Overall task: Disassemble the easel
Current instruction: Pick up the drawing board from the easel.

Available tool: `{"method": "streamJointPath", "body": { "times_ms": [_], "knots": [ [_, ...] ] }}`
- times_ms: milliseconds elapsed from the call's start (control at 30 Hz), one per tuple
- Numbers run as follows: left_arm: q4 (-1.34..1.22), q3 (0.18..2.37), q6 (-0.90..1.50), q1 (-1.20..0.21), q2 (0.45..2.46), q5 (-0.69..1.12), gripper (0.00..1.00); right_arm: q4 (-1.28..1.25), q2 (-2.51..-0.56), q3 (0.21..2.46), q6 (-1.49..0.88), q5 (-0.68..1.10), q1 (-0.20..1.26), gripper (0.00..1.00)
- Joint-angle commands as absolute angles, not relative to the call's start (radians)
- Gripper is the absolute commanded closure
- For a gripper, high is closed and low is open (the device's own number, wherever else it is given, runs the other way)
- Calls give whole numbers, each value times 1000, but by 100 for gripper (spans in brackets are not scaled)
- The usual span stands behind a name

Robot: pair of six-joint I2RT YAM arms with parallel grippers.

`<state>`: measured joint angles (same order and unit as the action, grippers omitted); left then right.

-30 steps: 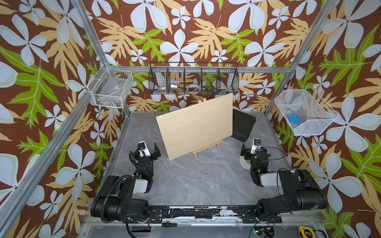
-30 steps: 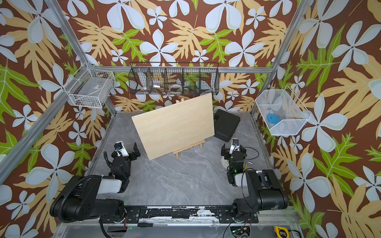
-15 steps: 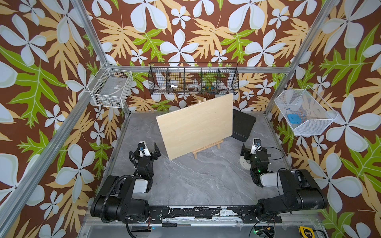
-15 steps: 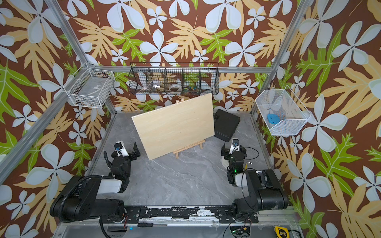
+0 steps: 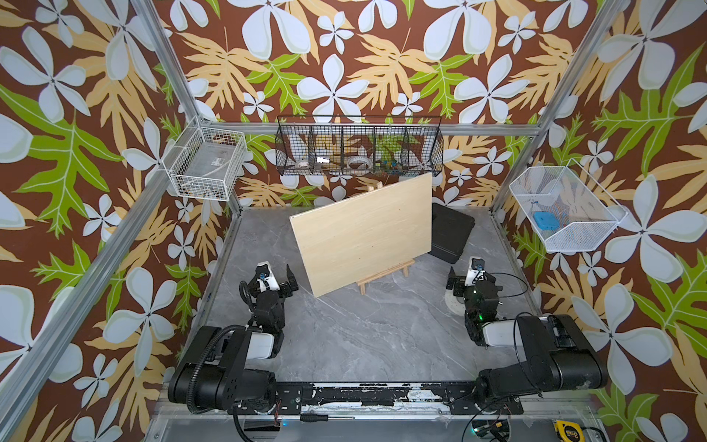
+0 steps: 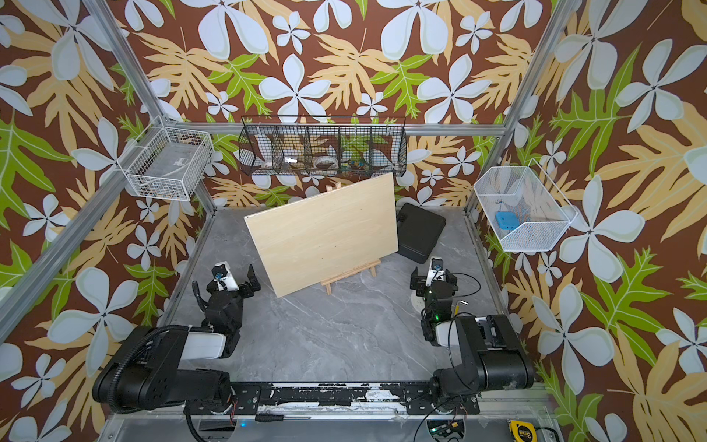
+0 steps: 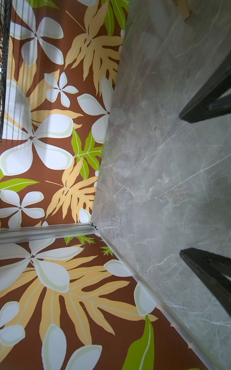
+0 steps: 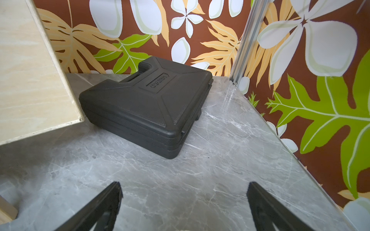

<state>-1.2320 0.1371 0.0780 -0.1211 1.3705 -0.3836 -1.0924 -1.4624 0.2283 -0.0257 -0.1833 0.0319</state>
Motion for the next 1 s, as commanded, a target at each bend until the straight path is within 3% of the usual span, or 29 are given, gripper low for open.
{"method": "streamJointPath", "body": {
  "times_ms": [0,167,467,567,700,833,967],
  "knots": [
    [-1277,129,67,-120,1336,-369,0,-1121,-1460,231,-29,-181,34,1],
    [-1019,180,101,-119,1123,-441,0,-1137,-1447,221,-25,-172,32,1],
    [-590,376,20,-119,743,-442,0,-414,-1200,542,-109,-161,34,2],
    [-395,471,10,-120,647,-320,0,-236,-1150,641,-133,-110,34,9],
    [-190,559,0,-120,552,-19,0,-94,-1097,748,-144,-31,36,14],
    [-136,578,36,-120,541,232,0,-48,-1104,848,-146,95,36,16],
    [-166,591,111,-120,652,406,0,-3,-1191,980,-139,220,62,18]
  ]
}}
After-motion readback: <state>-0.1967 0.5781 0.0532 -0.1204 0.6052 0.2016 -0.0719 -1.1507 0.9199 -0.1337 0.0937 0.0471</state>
